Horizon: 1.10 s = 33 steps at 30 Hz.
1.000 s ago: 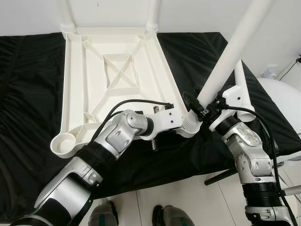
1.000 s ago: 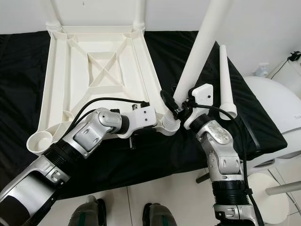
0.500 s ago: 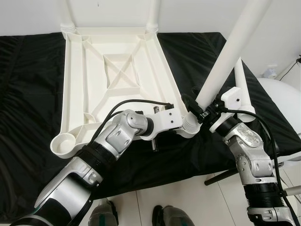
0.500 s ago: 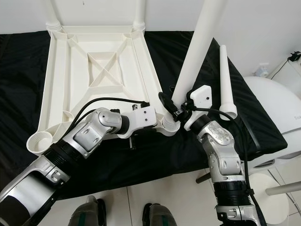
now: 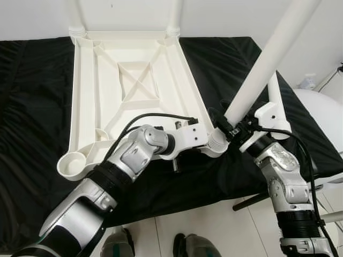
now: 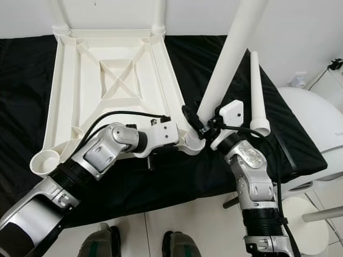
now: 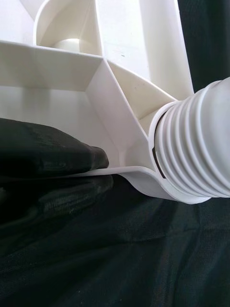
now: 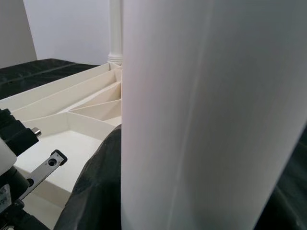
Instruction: Building children table
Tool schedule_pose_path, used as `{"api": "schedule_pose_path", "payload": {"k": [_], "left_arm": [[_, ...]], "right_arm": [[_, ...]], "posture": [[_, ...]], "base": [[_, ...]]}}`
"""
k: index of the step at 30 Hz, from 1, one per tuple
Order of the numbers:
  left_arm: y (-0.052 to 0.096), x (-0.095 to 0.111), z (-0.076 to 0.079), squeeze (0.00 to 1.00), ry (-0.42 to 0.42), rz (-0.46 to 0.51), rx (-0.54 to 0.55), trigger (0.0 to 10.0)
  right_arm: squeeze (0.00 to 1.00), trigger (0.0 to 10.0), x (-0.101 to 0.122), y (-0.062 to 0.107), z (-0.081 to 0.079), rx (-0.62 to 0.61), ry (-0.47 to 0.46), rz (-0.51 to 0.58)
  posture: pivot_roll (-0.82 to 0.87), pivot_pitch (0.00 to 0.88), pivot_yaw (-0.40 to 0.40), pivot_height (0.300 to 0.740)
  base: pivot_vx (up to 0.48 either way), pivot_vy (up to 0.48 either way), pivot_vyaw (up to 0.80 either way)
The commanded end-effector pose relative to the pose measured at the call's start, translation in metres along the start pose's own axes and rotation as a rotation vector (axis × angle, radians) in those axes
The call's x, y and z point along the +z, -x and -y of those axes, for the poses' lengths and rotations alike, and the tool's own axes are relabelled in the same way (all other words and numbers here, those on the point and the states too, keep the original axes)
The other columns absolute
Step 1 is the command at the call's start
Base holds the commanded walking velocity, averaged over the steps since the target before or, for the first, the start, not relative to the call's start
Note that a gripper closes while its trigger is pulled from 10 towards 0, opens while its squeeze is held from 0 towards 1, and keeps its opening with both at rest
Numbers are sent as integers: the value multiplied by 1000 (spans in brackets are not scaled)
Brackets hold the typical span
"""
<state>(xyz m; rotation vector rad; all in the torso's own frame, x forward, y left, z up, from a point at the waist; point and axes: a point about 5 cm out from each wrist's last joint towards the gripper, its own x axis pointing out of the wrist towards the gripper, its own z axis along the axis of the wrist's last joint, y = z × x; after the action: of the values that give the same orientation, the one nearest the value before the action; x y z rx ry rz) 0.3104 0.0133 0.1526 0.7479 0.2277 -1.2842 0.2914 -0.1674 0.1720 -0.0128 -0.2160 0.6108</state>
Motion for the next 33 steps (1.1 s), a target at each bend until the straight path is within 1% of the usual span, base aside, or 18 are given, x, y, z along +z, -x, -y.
{"api": "schedule_pose_path", "payload": {"k": [1, 7, 11, 17, 21, 22, 25, 31, 33], "left_arm": [[5, -10, -6, 0, -1, -59, 49, 10000], [6, -10, -6, 0, -2, -59, 49, 10000], [6, -10, -6, 0, -3, -59, 49, 10000], [6, -10, -6, 0, -4, -58, 48, 10000], [6, -9, -6, 0, -3, -57, 50, 10000], [6, -9, -7, 0, -3, -57, 51, 10000], [6, -9, -7, 0, -2, -57, 51, 10000], [6, -9, -8, 0, -1, -56, 53, 10000], [7, -9, -8, 0, -1, -57, 55, 10000]], "right_arm": [[0, 10000, -47, 20, 0, -58, -105, -201], [0, 10000, -46, 22, -2, -86, -127, -156], [0, 10000, -45, 22, -3, -86, -126, -145], [0, 10000, -43, 22, -9, -77, -122, -139], [0, 10000, -40, 19, -14, -75, -116, -128], [0, 10000, -37, 16, -20, -79, -109, -115], [0, 10000, -36, 15, -24, -85, -113, -112], [0, 10000, -33, 11, -26, -110, -108, -113], [0, 10000, -31, 8, -23, -118, -108, -140]], "posture": [[3, 112, -55, 740], [5, 108, -52, 740], [5, 108, -52, 740], [6, 105, -53, 740], [5, 106, -56, 740], [4, 107, -58, 740], [3, 108, -57, 740], [2, 110, -57, 740], [0, 111, -55, 740]], "base": [[0, 0, 0], [0, 0, 0], [0, 0, 0], [0, 0, 0], [0, 0, 0], [0, 0, 0], [0, 0, 0], [0, 0, 0], [0, 0, 0]]}}
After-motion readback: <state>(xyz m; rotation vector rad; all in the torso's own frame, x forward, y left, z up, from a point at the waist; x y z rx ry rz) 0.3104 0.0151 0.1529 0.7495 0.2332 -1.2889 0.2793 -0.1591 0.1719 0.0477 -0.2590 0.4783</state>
